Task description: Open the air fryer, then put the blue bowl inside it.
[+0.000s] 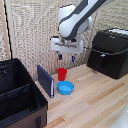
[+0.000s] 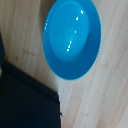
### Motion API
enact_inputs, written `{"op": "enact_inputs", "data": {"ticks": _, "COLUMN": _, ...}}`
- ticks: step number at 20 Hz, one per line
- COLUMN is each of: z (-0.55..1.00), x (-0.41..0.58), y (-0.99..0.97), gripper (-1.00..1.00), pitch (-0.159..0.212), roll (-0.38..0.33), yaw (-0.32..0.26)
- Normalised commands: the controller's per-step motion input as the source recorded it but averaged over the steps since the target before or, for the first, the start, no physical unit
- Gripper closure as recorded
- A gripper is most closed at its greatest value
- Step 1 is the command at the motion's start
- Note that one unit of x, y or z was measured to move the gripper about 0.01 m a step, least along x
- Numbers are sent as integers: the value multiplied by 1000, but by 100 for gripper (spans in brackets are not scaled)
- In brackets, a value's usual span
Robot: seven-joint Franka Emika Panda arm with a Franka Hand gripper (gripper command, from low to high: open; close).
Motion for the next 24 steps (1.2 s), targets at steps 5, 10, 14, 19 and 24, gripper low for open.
{"op": "enact_inputs", "data": {"ticks": 5, "z": -65, "x": 5, "y": -133, "gripper": -100, "pitch": -20, "roll": -375, "yaw": 9}}
{"op": "enact_inputs", "data": {"ticks": 10, "z": -100, "x": 0, "y": -370, "gripper": -100, "pitch": -98, "roll": -375, "yaw": 48}}
{"op": "enact_inputs", "data": {"ticks": 14, "z": -138, "x": 0, "y": -441, "gripper": -100, "pitch": -100, "roll": -364, "yaw": 52}}
{"op": "enact_inputs", "data": {"ticks": 19, "z": -130, "x": -30, "y": -519, "gripper": -100, "pitch": -82, "roll": -281, "yaw": 31}}
{"op": "enact_inputs", "data": {"ticks": 24, "z": -138, "x": -35, "y": -615, "gripper": -100, "pitch": -77, "roll": -162, "yaw": 20}}
